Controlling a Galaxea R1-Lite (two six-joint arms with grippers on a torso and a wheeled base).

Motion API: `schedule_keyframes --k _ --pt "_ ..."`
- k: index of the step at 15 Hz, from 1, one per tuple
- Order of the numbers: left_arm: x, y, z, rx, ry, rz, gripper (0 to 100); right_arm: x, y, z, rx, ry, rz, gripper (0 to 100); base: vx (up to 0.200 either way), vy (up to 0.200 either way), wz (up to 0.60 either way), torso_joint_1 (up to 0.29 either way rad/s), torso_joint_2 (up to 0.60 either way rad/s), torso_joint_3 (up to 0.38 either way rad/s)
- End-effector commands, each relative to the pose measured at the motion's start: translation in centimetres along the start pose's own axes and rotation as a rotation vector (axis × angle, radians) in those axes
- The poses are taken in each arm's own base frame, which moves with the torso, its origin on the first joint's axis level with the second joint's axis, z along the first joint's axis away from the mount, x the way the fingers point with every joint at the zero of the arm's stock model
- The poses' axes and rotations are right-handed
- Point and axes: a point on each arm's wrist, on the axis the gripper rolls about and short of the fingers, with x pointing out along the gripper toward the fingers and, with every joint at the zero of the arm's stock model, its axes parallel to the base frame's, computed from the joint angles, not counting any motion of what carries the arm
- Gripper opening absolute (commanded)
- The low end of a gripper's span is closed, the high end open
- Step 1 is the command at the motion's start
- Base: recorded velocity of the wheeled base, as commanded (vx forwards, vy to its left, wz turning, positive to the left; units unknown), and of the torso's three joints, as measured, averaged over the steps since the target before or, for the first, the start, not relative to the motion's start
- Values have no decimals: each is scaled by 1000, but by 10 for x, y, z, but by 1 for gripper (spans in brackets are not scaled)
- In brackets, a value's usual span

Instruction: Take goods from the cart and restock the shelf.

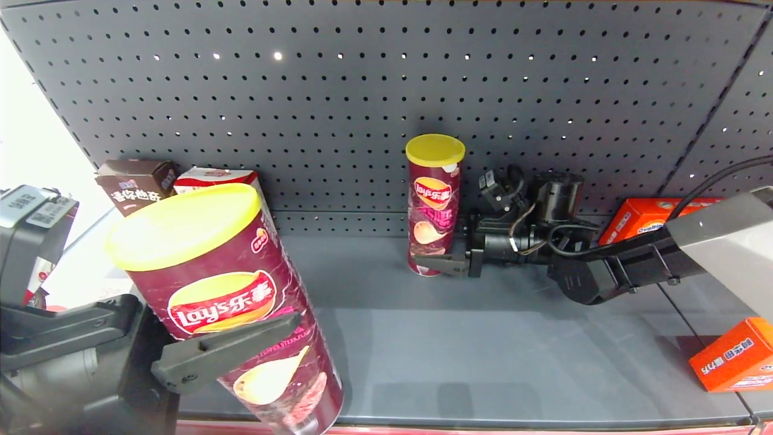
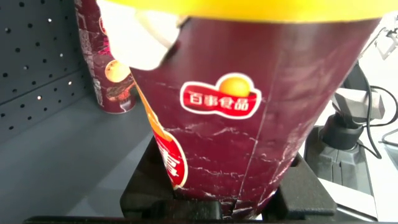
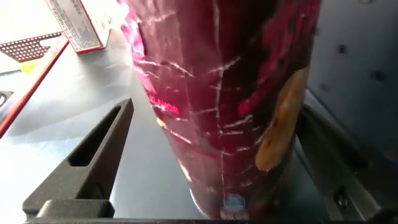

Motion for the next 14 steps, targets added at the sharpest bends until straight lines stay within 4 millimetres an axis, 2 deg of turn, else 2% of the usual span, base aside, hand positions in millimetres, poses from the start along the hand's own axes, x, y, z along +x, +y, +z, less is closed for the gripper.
schedule_keyframes --k 1,8,14 --pt "-3 -2 0 3 -3 3 0 7 0 -5 5 2 14 100 0 0 0 0 0 0" --pt "-6 -4 -3 -3 1 12 0 5 11 -3 -4 9 28 100 0 0 0 0 0 0" --pt "-9 -6 -4 -3 1 12 0 7 6 1 -18 0 23 100 0 0 0 0 0 0"
